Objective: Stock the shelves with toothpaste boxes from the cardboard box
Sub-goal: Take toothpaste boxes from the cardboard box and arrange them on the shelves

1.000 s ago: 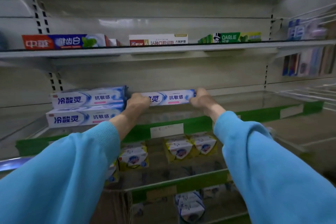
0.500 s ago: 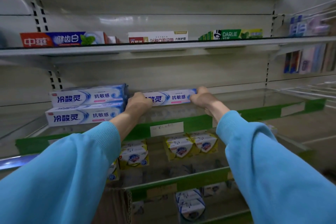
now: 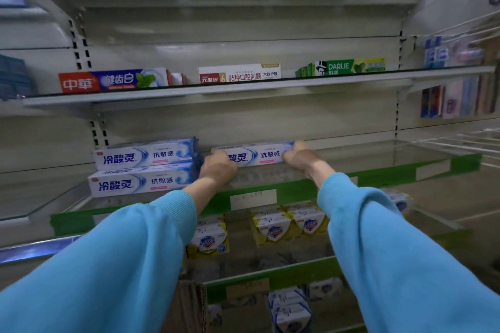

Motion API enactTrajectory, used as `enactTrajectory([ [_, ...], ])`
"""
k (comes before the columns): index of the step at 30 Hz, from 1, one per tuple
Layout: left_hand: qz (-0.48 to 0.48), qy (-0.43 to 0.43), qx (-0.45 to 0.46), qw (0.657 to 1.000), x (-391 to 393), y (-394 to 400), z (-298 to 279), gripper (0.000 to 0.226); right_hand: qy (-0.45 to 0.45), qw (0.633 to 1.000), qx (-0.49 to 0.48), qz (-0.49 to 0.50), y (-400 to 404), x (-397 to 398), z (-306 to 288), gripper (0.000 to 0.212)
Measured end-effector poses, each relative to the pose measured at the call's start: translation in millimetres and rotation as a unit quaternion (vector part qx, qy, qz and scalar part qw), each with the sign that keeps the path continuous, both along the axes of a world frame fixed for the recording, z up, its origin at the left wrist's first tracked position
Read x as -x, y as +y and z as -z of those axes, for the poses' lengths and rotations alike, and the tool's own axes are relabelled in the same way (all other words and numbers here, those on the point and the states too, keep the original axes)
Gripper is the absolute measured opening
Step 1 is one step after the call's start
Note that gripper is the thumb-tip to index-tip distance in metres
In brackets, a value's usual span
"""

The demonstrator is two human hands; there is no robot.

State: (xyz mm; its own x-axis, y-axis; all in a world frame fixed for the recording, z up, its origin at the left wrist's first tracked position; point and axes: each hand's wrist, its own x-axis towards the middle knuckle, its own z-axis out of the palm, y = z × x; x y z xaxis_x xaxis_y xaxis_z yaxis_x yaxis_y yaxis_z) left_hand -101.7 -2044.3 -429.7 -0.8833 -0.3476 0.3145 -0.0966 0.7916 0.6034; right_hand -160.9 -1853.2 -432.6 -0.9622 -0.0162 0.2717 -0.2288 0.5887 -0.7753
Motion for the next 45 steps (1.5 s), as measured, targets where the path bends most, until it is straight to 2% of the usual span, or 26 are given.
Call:
enactTrajectory([
  [4,0.004,0.057,0.033,0.998,-24,1,-10,0.025,0.013,0.999,0.027,0.014,5,-3,-1,0.031],
  [8,0.026,0.072,0.054,0.996,-61,-13,-21,0.027,0.095,0.994,0.053,0.024,3,-16,-9,0.026],
  [11,0.071,0.131,0.058,0.987,-95,-39,-30,0.034,0.145,0.989,0.037,0.004,-15,-40,-15,0.024],
  [15,0.083,0.184,0.080,0.976,-151,-84,-32,0.017,0.167,0.979,0.020,-0.119,-61,-91,-16,0.018],
  [19,0.068,0.191,0.061,0.977,-205,-131,-14,0.011,0.153,0.953,-0.026,-0.260,-113,-148,-9,0.018],
  [23,0.028,0.139,0.100,0.985,-246,-175,6,0.022,0.119,0.904,-0.149,-0.382,-157,-201,2,0.014],
  [26,0.001,0.086,0.091,0.992,-268,-207,16,0.029,0.102,0.861,-0.220,-0.447,-185,-227,9,0.015],
  [29,-0.011,-0.012,0.075,0.997,-283,-237,29,0.025,0.086,0.824,-0.280,-0.486,-210,-244,17,0.018],
  [32,-0.011,-0.126,0.137,0.983,-294,-255,49,0.027,0.079,0.790,-0.323,-0.515,-235,-255,29,0.022],
  [36,-0.026,-0.202,0.119,0.972,-306,-283,73,0.036,0.078,0.751,-0.358,-0.549,-265,-264,44,0.027],
  [39,-0.005,-0.225,0.043,0.973,-313,-293,85,0.044,0.073,0.739,-0.369,-0.559,-280,-268,54,0.028],
  [45,0.040,-0.266,-0.045,0.962,-312,-274,94,0.060,0.083,0.753,-0.376,-0.533,-286,-264,62,0.023],
])
